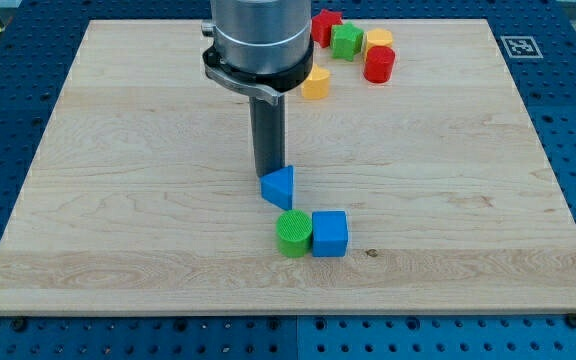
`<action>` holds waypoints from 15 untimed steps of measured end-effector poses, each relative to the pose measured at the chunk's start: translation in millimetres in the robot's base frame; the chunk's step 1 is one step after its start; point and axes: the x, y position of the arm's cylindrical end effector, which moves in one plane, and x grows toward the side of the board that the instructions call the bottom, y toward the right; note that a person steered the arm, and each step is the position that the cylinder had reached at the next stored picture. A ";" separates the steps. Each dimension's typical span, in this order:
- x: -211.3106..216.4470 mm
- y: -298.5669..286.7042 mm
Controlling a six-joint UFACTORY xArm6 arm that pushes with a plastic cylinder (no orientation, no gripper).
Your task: Slide the green star along with the yellow hexagon towards the center right
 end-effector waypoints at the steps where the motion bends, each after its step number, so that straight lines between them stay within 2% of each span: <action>1: 18.1 0.0; 2: 36.6 0.0; 3: 33.6 -8.2; 6: -44.7 -48.4; 11: -163.1 -50.8; 15: -201.7 -35.8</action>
